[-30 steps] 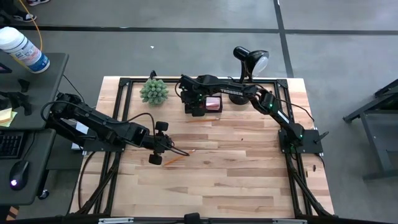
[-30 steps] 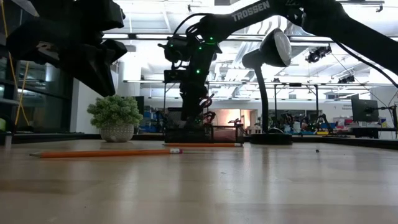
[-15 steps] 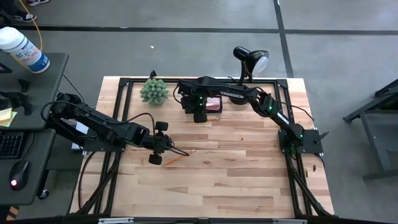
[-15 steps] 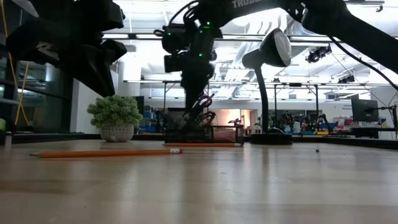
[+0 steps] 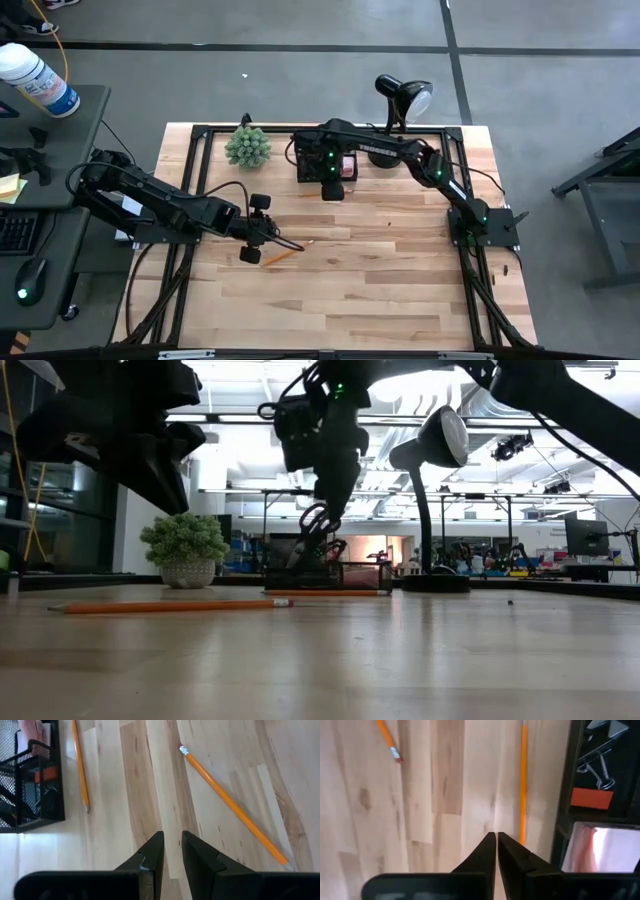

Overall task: Pick and place office supplies into organizer
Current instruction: Put the bottom yellow pencil into the black desk organizer

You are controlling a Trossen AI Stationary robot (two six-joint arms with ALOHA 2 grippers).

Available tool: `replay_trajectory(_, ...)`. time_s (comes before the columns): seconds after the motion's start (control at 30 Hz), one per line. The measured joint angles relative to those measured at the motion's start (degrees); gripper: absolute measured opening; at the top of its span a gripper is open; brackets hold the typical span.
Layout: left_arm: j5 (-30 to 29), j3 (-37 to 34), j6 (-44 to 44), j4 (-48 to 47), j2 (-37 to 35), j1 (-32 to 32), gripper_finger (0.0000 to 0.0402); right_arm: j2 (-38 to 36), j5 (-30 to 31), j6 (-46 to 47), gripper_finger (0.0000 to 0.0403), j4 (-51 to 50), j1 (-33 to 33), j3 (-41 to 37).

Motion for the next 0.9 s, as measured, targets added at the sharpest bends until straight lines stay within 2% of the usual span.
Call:
replay_trajectory(0.23, -0.2, 0.0, 2.7, 1.4, 0.0, 0.0, 0.0058, -0.8, -0.8, 1.6, 0.0002, -0.7, -0.1, -0.1)
replay_trajectory(0.33, -0.3, 0.0, 3.3, 1.6, 0.0, 0.0, 0.0058, -1.7, -2.0, 3.3, 0.0001, 1.1, -0.1, -4.8)
replay_trajectory(0.43, -0.3, 0.0, 3.3, 1.5, 0.0, 0.0, 0.0058, -5.5, -2.2, 4.6, 0.0001, 4.6, 0.8, -15.0)
replay_trajectory(0.53, -0.3, 0.0, 3.4, 1.4, 0.0, 0.0, 0.0058, -12.6, -2.8, 7.6, 0.0001, 10.9, 2.5, -27.9)
replay_trajectory(0.7, -1.2, 0.0, 6.0, 3.2, 0.0, 0.0, 0.0058, -29.1, -1.0, 17.9, 0.0003, 24.2, 4.7, -48.5)
replay_trajectory(0.9, 0.4, 0.0, 13.5, 13.6, 0.0, 0.4, 0.0058, -46.4, 2.9, 27.7, 0.0009, 36.8, 7.9, -64.5)
